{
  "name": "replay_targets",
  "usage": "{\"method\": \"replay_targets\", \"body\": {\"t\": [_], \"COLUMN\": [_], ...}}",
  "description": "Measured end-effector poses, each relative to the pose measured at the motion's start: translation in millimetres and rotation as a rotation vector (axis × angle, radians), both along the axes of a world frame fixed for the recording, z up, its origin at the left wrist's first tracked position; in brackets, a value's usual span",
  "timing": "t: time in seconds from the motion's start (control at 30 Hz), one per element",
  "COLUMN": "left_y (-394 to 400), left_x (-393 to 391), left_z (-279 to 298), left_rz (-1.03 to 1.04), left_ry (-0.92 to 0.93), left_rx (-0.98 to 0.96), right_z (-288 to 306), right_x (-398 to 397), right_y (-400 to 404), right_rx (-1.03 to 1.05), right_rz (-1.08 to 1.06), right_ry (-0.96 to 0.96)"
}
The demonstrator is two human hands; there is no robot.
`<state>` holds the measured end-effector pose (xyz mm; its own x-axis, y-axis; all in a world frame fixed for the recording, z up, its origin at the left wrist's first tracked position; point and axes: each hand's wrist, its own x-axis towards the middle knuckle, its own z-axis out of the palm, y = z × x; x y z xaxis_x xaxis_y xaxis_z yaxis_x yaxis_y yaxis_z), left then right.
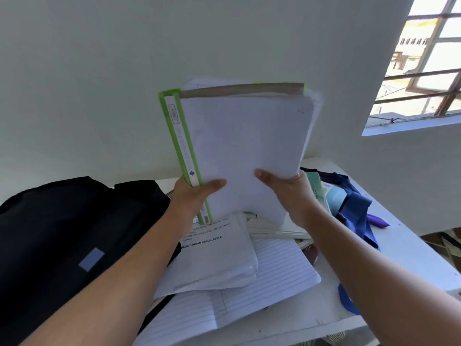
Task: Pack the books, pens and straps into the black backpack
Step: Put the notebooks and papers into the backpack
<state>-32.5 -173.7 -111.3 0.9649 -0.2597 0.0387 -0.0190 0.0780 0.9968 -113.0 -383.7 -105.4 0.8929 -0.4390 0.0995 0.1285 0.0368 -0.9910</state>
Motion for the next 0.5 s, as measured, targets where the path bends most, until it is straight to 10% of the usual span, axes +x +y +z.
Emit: {"method": "replay_targets", "body": {"t": [0.17,0.27,0.37,0.5], "left_y": [-16,-32,-45,-49], "left_x": [-5,-28,-34,-29], "left_z": [-2,5,11,9], "left_rz": [0.253,0.488,0.162,-0.061], "left_ry": [-0.032,0.251,0.563,0.428], "left_rx": [0.115,0.134,-0.299,-0.518], "right_z": [10,20,25,1], "right_x": [5,12,18,19], "right_y": [1,0,4,12], "right_rx": [0.074,0.278,0.554,0.682], "right_rz": [-0.116,-0.157,-0.135,-0.024], "right_ry": [-0.035,-0.077,-0.053,-0.042]}}
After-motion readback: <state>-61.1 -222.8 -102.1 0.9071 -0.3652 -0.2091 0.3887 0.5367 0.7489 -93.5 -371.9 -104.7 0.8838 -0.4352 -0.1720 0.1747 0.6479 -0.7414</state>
